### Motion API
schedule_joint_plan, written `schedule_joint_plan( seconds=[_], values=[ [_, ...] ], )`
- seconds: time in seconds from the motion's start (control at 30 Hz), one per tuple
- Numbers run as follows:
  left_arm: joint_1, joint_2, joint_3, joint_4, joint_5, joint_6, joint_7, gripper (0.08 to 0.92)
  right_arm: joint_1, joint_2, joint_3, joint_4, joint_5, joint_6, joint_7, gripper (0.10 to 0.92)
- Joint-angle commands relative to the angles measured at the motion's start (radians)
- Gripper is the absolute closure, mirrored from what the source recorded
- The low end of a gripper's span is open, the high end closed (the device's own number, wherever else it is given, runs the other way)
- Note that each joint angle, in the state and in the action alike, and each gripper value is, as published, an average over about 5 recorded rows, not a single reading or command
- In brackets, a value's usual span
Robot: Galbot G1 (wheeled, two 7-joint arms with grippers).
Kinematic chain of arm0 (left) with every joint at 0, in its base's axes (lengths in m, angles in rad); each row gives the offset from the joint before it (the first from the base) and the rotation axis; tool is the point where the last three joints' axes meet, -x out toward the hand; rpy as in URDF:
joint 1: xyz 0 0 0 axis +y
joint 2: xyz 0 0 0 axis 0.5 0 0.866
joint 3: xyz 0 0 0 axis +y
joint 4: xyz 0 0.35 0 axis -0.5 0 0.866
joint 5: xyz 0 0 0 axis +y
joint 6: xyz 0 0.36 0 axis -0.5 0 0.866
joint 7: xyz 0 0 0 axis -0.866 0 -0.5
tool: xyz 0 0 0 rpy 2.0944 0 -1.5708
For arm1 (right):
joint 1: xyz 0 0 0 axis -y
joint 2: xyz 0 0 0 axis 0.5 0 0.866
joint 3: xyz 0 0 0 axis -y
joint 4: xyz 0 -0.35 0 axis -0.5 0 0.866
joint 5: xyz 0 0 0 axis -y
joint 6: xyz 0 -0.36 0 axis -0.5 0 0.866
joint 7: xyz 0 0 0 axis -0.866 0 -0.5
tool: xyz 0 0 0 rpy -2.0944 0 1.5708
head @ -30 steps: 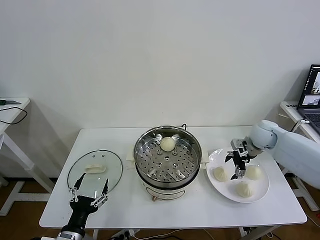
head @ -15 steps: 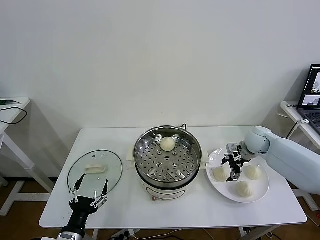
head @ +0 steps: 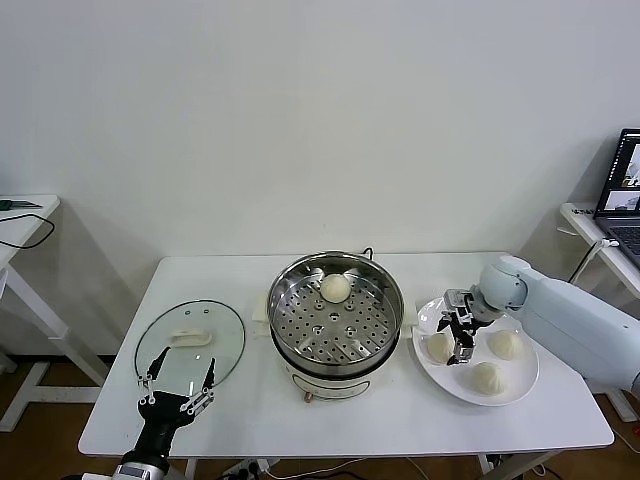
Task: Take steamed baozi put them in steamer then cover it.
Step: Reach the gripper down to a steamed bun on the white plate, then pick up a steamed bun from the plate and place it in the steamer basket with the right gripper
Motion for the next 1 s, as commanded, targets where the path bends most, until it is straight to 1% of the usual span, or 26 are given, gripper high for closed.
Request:
schedule_joint_plan(
  seconds=[0.03,0.2,0.43,0.8,0.9,1.0],
  values=[
    [0.0,-0.001,0.001,0.0,0.0,0.0,0.0,0.177,-0.005,0.007,0.004,-0.004,-0.01,0.001,-0.002,0.217],
    [-0.001,-0.002,0.003,0.0,0.0,-0.001,-0.001,0.177,-0.005,0.008,0.008,-0.005,-0.02,0.004,-0.008,0.253],
    [0.0,-0.004,0.006,-0.001,0.0,-0.002,-0.002,0.177,-0.008,0.01,0.017,-0.009,-0.026,0.008,-0.015,0.327],
    [-0.001,-0.005,0.009,-0.005,-0.001,-0.001,-0.006,0.177,0.0,-0.01,0.021,0.017,-0.013,0.007,-0.021,0.343],
    [0.001,-0.005,0.009,-0.007,0.0,-0.002,-0.006,0.177,0.038,-0.048,-0.013,0.056,0.026,-0.001,-0.026,0.343],
    [0.002,-0.004,0.011,-0.012,0.0,-0.001,-0.007,0.177,0.133,-0.111,-0.098,0.133,0.098,-0.014,-0.029,0.339]
  ],
)
